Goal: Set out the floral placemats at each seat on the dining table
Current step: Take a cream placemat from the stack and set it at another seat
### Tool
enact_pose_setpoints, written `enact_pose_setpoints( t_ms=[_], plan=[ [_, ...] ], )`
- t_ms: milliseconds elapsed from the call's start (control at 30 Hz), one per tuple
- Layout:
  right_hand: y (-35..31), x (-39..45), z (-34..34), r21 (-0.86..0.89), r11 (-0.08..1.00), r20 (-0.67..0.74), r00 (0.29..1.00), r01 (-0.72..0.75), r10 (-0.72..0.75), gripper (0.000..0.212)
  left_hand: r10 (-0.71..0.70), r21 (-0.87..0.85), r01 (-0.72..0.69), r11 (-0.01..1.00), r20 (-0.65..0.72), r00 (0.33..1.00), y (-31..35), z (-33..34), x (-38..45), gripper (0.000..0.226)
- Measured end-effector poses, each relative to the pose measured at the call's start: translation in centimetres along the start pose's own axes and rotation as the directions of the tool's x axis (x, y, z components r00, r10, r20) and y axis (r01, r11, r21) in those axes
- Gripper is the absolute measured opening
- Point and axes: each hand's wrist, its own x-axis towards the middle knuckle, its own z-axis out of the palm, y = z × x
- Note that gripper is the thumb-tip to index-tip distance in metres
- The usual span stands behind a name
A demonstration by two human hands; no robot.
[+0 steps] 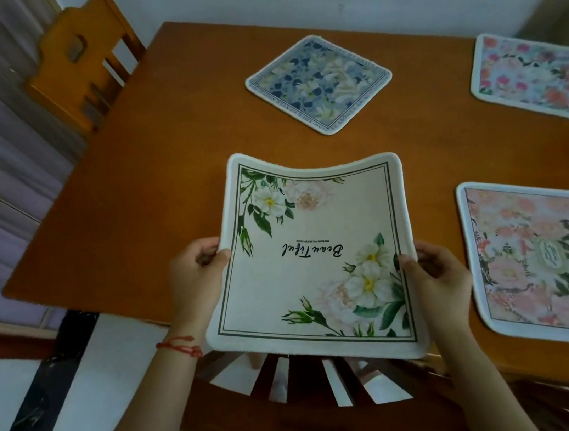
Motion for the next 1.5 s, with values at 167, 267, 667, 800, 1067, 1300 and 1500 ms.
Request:
enact_pose_setpoints(
  t_ms=[167,267,667,800,1067,1300,1500],
  plan=[
    [1.5,1.5,1.0,-0.042,0.999,-0.042,0.999,-0.019,0.017,0.022,-0.031,0.029,0.030,0.999,0.030,0.999,-1.3,1.7,2.4,0.016],
    [2.6,2.4,1.7,-0.045,0.997,-0.068,0.996,-0.058,0.055,0.022,-0.030,0.045,0.029,0.999,0.042,0.999,-2.0,2.7,3.8,0.018],
    [6.2,5.3,4.8,-0.091,0.983,-0.176,0.974,-0.157,0.139,0.018,-0.067,0.071,0.062,0.996,0.075,0.995,-5.5,5.7,7.9,0.023],
    [6.9,5.7,5.0,-0.153,0.966,-0.213,0.962,-0.208,0.173,0.016,-0.061,0.123,0.052,0.991,0.074,0.995,-6.3,6.1,8.5,0.024],
    [7.2,5.8,4.7,-0.302,0.929,-0.231,0.962,-0.215,0.147,0.028,-0.105,0.100,0.094,0.991,0.111,0.988,-7.2,5.6,8.9,0.039],
    [6.9,6.0,5.8,-0.346,0.929,-0.141,0.986,-0.134,0.090,0.022,-0.051,0.132,0.023,0.991,0.212,0.976,-7.3,6.2,7.7,0.048],
    [6.3,8.6,6.4,-0.362,0.919,-0.110,0.986,-0.154,0.122,0.040,-0.116,0.050,0.109,0.993,0.169,0.979,-6.5,5.9,6.2,0.047]
  ],
)
